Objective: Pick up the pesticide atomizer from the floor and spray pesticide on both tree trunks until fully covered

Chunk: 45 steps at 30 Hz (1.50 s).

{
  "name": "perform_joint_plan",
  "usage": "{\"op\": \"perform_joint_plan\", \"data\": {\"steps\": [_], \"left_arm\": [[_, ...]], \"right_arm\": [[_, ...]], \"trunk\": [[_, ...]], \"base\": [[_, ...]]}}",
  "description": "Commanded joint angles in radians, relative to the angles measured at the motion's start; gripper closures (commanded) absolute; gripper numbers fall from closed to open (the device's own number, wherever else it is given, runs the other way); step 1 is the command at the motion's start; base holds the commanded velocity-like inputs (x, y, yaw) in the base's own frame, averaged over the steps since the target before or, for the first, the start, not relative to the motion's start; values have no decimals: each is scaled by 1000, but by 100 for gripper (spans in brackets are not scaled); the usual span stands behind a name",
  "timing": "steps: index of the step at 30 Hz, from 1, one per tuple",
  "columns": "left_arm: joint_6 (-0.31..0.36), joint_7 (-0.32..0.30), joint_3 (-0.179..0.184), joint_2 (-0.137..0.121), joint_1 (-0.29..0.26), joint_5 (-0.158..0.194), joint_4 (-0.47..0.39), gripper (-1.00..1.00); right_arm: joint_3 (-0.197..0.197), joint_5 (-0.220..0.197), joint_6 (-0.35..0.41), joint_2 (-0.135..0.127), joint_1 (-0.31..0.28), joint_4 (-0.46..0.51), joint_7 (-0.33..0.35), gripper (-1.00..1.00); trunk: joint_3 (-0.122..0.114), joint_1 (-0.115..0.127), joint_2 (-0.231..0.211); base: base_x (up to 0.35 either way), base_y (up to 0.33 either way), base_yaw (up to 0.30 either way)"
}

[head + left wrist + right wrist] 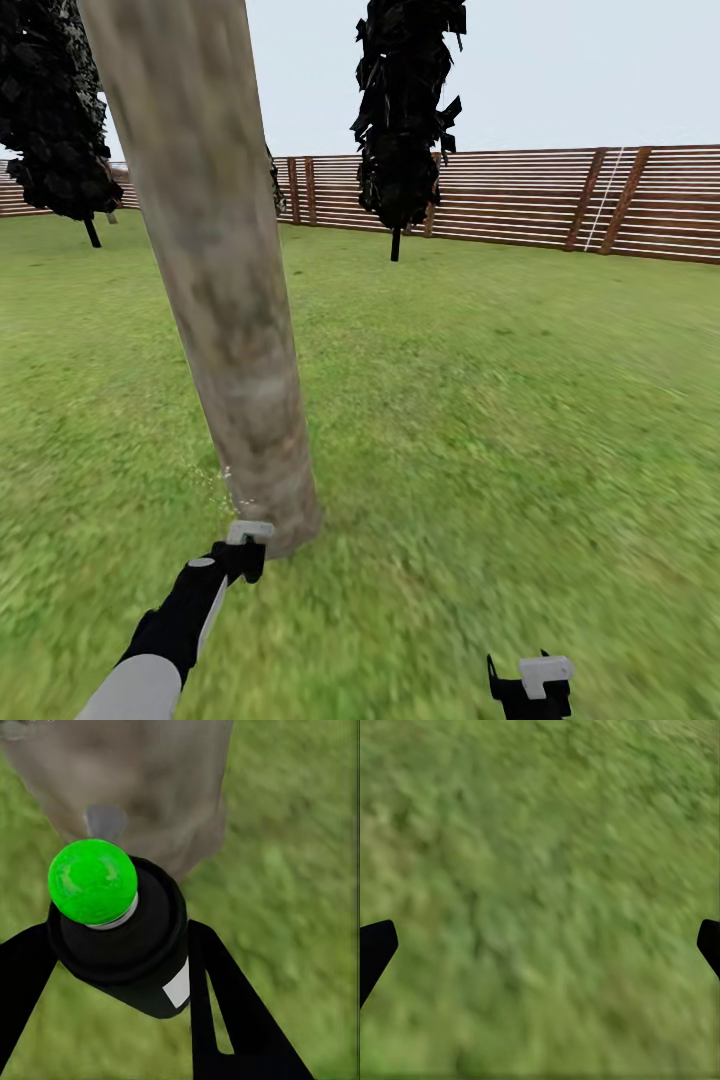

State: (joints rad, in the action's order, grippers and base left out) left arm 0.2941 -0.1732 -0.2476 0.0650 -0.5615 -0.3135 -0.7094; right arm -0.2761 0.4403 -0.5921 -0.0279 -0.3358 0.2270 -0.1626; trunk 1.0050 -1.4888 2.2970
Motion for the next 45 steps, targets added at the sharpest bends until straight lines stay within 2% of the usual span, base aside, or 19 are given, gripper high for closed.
{"op": "perform_joint_plan", "data": {"steps": [1,4,6,8,10,15,16,19,21,23,30,40,45], "left_arm": [[3,-1,1,-5,1,0,0,100],[9,-1,-4,-39,16,-1,0,100],[12,0,-3,-83,37,-1,-1,100],[13,1,-1,-92,50,-3,-1,100],[14,5,0,-86,54,-3,-1,100],[13,40,0,-15,56,-12,-1,100],[14,41,1,-13,56,-16,-2,100],[15,41,-5,-27,58,-18,-1,100],[16,42,-8,-65,58,-15,-1,100],[15,43,-9,-76,65,-14,0,100],[12,89,-3,-65,89,-10,-1,100],[11,93,-3,-38,89,-9,-4,100],[3,95,-3,-32,87,-10,-12,100]], "right_arm": [[0,0,0,0,0,0,0,-100],[0,0,0,0,0,0,0,-100],[0,0,0,0,0,0,0,-100],[0,0,0,0,1,0,0,-100],[0,0,0,0,0,0,0,-100],[0,0,0,-1,0,0,0,-100],[0,0,0,-1,0,0,0,-100],[0,0,0,-1,0,0,0,-100],[0,0,0,-1,0,0,0,-100],[0,0,0,-1,0,0,0,-100],[0,-2,0,0,0,1,-2,-100],[0,-2,0,0,0,1,-2,-100],[0,-2,0,0,0,0,-2,-100]], "trunk": [[0,0,0],[0,0,0],[0,0,0],[0,0,0],[0,0,0],[0,0,0],[0,0,0],[0,0,0],[0,0,0],[0,0,0],[0,0,0],[0,0,0],[0,0,0]], "base": [[0,0,0],[0,0,0],[0,0,0],[0,0,0],[0,0,0],[0,0,0],[0,0,0],[84,0,0],[276,0,0],[322,0,0],[136,-156,17],[-223,-219,264],[-4,-259,225]]}}
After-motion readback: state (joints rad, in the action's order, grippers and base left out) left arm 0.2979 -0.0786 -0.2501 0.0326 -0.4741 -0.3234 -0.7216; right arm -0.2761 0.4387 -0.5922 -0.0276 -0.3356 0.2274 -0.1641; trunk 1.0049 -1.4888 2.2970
